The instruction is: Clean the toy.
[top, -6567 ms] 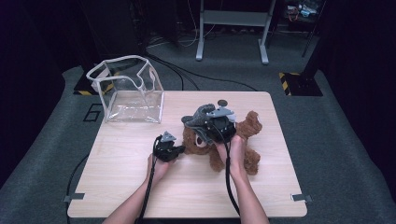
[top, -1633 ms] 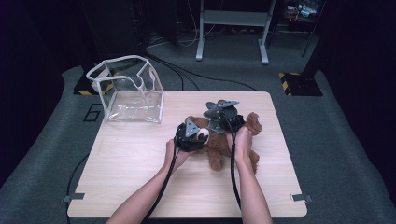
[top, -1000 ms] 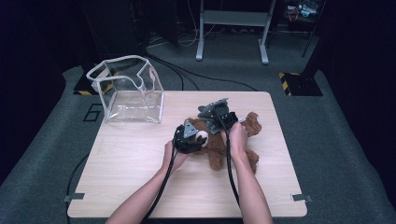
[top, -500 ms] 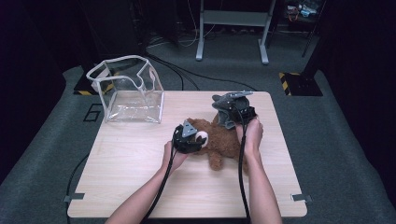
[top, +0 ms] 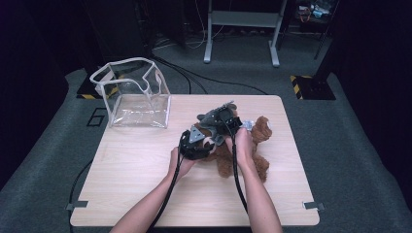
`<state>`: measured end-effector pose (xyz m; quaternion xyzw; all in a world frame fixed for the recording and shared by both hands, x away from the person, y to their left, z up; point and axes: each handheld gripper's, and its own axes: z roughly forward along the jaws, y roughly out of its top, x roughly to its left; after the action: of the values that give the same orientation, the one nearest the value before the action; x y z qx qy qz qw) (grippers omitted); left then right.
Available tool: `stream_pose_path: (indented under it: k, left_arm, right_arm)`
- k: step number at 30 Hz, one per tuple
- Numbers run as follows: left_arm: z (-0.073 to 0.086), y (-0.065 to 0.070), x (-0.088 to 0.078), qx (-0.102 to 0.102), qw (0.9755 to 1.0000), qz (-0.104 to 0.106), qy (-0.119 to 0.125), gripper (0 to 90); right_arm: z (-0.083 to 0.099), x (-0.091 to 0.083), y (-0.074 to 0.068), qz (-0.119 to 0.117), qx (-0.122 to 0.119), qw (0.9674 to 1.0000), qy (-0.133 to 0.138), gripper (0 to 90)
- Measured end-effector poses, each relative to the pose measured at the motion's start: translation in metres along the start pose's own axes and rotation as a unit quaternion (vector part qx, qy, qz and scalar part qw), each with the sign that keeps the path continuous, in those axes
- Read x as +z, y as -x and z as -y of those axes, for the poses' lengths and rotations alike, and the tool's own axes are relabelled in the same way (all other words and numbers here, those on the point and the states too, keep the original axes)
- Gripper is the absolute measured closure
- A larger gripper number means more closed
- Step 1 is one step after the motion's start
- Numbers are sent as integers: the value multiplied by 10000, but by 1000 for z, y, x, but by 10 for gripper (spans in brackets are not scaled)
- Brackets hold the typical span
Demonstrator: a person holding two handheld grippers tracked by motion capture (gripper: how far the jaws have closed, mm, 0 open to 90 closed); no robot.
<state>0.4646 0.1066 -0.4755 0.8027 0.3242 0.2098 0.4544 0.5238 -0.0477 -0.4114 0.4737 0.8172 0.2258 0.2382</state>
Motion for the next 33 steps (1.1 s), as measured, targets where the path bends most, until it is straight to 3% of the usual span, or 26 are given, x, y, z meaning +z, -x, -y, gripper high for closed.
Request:
stream_pose_path:
  k: [3,6,8,11,16,20,22,25,28,33]
  left_arm:
    - [0,0,0,10,10000,1,-18,467]
    - [0,-1,-1,5,10000,42,-37,467]
    - [0,-1,-1,-11,10000,54,-22,467]
    - [0,-1,0,-31,10000,51,-6,467]
    - [0,-1,0,-30,10000,33,-25,467]
    - [0,-1,0,-30,10000,33,-30,466]
    - [0,-1,0,-29,10000,29,-28,466]
    - [0,0,0,-23,10000,3,1,467]
    - [1,0,0,-38,10000,23,0,467]
    - [1,0,0,14,10000,15,-14,467]
  right_arm:
    - [2,1,14,304,188,9993,-71,718]
    - [4,-3,22,858,181,9961,-89,718]
    - [5,-6,28,1055,262,9941,-57,717]
    - [10,-15,39,1001,346,9943,97,714]
    - [22,-44,56,597,787,9936,554,709]
    - [33,-70,70,618,934,9910,728,709]
    - [37,-76,74,707,867,9919,596,709]
    - [45,-73,76,690,813,9941,215,709]
    - [48,-59,74,693,741,9948,-37,709]
    - [38,-32,65,765,671,9948,-100,707]
